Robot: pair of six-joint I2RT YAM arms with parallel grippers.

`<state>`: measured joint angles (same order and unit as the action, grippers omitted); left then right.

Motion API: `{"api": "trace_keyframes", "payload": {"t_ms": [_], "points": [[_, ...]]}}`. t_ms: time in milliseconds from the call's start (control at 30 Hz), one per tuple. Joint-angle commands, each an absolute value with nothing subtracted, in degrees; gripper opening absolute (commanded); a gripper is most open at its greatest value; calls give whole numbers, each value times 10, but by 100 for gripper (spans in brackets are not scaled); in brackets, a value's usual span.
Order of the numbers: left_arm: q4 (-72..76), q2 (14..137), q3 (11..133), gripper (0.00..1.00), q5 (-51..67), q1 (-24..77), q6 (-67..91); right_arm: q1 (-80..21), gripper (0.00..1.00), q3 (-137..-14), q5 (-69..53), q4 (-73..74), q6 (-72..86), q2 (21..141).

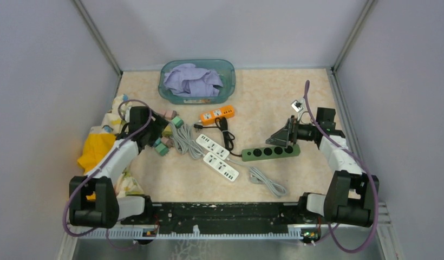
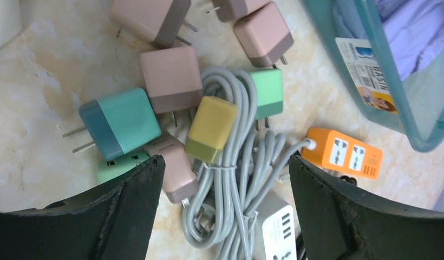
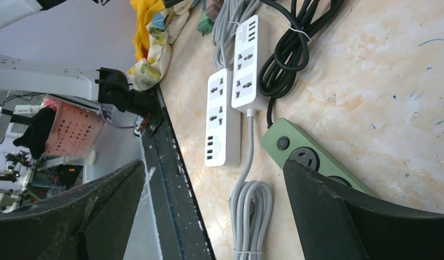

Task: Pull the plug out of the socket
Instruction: Place the plug at the center of the board, then reset both arms

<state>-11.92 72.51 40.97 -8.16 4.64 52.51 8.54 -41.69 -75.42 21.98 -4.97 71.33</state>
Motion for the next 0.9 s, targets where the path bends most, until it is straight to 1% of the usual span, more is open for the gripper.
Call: {"api": "trace_keyframes", "payload": {"t_ms": [0,100,233,433,567,733,867], "points": [[-158,665,424,91,-40,42,522,90,99,-450,-751,238,-84,707],[-132,618,405,94,22,42,500,96,99,-461,-739,265,-113,700],[-31,552,362,99,163,42,463,118,99,-468,-736,280,-135,678],[158,500,303,100,410,42,455,152,99,-472,-755,290,-163,649],[225,494,301,100,529,44,457,161,99,-477,-775,300,-195,642],[232,475,310,100,573,50,456,169,99,-495,-804,347,-267,640],[185,451,329,100,574,50,431,171,99,-510,-818,400,-345,635]]}}
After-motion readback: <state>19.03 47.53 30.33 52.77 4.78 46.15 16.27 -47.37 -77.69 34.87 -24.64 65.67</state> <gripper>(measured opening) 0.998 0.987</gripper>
